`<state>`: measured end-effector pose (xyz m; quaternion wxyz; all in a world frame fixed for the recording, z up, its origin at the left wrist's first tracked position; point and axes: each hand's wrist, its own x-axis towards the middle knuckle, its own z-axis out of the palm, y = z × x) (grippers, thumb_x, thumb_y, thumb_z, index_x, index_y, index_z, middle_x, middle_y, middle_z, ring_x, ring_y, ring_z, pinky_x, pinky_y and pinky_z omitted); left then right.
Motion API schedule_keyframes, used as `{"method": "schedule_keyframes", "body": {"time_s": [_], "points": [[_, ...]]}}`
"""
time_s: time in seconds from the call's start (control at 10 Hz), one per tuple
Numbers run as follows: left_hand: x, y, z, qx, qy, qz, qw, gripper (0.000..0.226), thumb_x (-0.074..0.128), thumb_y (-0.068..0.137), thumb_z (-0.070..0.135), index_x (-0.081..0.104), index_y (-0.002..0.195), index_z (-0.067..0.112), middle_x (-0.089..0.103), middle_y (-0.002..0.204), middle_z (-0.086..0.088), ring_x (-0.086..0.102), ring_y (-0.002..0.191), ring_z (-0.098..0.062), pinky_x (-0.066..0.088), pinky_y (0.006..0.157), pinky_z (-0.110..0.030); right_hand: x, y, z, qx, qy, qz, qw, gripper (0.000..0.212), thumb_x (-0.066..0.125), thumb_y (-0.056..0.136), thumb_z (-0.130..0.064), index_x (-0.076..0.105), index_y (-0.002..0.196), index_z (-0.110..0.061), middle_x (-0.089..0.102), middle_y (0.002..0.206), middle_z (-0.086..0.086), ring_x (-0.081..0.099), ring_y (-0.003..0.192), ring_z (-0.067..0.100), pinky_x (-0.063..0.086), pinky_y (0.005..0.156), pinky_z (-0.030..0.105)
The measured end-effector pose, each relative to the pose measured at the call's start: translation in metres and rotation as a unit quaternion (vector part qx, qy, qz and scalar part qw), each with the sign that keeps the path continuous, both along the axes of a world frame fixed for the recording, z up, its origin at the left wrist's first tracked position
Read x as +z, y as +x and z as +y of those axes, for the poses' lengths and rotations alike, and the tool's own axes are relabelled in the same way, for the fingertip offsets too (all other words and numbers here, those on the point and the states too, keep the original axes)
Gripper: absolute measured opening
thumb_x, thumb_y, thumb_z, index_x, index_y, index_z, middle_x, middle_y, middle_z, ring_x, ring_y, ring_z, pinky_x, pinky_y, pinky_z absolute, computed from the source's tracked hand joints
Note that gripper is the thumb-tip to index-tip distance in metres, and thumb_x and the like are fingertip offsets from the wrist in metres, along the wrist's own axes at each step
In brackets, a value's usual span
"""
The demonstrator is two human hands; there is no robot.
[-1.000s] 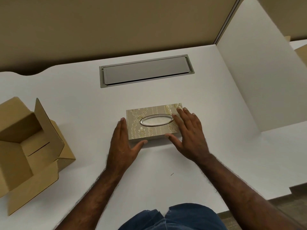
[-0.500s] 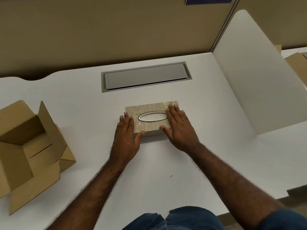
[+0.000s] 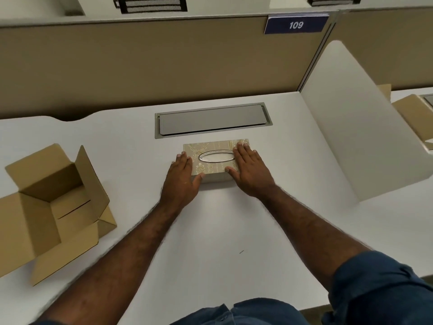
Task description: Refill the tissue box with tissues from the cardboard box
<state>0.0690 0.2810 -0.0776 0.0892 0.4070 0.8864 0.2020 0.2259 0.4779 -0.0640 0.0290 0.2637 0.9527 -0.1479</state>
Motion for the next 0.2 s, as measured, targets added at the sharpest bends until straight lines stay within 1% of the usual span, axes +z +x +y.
{"method": "schedule_keyframes", "body": {"time_s": [0.1, 0.2], "points": [[0.006, 0.0, -0.012, 0.0, 0.016, 0.016, 1.0, 0.076, 0.05, 0.098, 0.049, 0.049, 0.148, -0.007, 0.04, 0.162, -0.026, 0.036, 0.153, -0.039, 0.022, 0.125, -0.042, 0.018, -0.001, 0.0, 0.004, 0.005, 0.002, 1.0, 0.095, 0.011, 0.102, -0.072, 0.014, 0.173, -0.009, 0.009, 0.183, 0.013, 0.004, 0.171, 0.028, 0.001, 0.137, 0.043], [0.029, 0.002, -0.021, 0.006, 0.025, 0.013, 1.0, 0.079, 0.043, 0.101, 0.053, 0.038, 0.156, -0.002, 0.028, 0.169, -0.019, 0.025, 0.159, -0.032, 0.017, 0.128, -0.039, 0.041, -0.005, -0.002, -0.004, 0.044, 0.038, 0.998, 0.088, 0.016, 0.106, -0.066, 0.016, 0.172, -0.008, 0.011, 0.183, 0.013, 0.004, 0.171, 0.028, 0.0, 0.136, 0.041]]}}
